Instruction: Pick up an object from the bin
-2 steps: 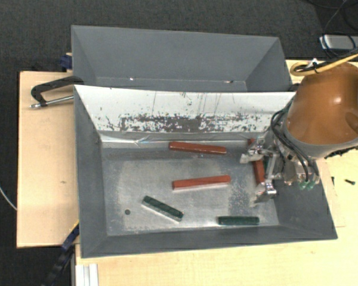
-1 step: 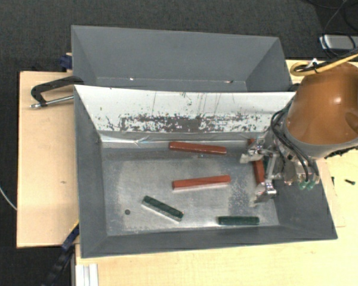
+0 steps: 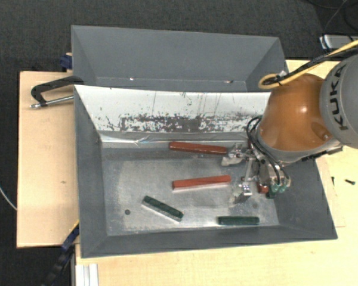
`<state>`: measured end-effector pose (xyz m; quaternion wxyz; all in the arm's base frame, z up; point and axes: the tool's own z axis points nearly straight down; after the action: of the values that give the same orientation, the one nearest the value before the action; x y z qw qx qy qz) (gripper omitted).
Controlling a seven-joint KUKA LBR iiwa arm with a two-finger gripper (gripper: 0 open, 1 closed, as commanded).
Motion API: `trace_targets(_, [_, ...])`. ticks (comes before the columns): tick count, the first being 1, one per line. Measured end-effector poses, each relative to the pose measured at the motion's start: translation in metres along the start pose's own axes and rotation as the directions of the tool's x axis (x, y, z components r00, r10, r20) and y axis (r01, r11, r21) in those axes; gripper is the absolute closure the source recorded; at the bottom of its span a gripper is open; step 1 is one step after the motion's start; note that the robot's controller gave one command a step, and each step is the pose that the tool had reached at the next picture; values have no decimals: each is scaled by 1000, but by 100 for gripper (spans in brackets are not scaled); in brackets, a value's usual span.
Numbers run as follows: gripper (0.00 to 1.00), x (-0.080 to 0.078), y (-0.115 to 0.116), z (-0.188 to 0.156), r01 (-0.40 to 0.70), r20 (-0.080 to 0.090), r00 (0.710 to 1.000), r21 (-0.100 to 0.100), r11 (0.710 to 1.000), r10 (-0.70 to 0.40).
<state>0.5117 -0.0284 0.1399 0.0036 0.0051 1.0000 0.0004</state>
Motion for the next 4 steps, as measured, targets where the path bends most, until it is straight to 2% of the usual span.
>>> trace_targets(1, [0,-6,28,47,-5,-9,1000,-1,1000,5])
trace_targets(2, [0,-8,28,49,6,-10,1000,-4,1000,-6])
trace_targets(3, [100,4,17,63,164,-9,986,-1,987,-164])
trace_targets(4, [100,4,17,63,164,-9,986,-1,986,-164])
